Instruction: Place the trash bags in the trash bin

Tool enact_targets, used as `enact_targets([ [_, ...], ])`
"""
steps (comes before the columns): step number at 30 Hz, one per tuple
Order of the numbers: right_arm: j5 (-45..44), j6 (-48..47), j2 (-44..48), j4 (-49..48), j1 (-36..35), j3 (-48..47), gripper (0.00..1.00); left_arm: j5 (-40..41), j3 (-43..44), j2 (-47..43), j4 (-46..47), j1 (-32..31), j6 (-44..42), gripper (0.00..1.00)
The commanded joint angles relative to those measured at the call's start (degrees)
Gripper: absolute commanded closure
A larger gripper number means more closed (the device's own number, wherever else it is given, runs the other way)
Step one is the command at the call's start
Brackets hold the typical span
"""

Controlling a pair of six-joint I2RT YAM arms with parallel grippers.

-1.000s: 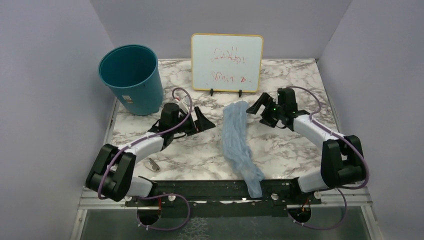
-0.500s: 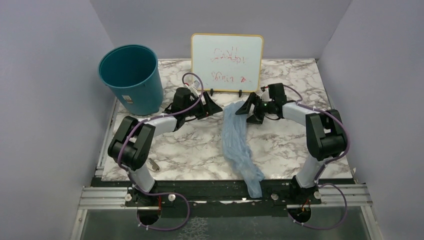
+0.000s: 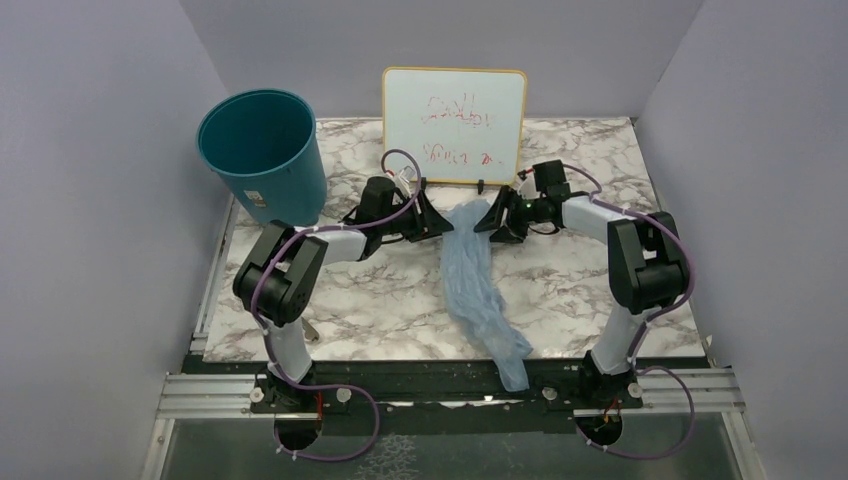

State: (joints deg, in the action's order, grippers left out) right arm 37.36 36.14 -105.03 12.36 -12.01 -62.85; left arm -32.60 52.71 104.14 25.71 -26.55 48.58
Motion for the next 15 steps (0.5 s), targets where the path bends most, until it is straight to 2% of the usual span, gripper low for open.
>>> enact_targets([
  [1, 0.5, -1.0, -1.5, 1.5, -0.1, -1.2, 0.44, -2.1, 2.0, 1.8, 2.1, -0.1, 0.4, 0.57],
  [3, 1.4, -0.8, -1.6, 0.7, -0.1, -1.2, 0.5, -2.4, 2.3, 2.2, 2.1, -0.1, 0.2, 0.68],
  [5, 2.3, -0.9, -2.0, -0.2, -0.1, -1.4, 0.69, -2.6, 2.5, 2.6, 2.1, -0.1, 0.3, 0.8],
  [7, 1.1, -2.2, -2.3, 1.6, -0.1, -2.7, 0.94, -3.4, 2.7, 2.7, 2.0, 0.0, 0.1, 0.95],
  [8, -0.9, -3.4, -2.2, 3.4, -0.1, -3.7, 0.99, -4.0, 2.7, 2.6, 2.0, 0.1, -0.1, 1.0],
  [15, -23.9, -9.5, 3.0, 14.7, 1.0, -7.6, 1.0, -4.0, -0.9, -2.2, 0.2, 6.1, -1.6, 1.0],
])
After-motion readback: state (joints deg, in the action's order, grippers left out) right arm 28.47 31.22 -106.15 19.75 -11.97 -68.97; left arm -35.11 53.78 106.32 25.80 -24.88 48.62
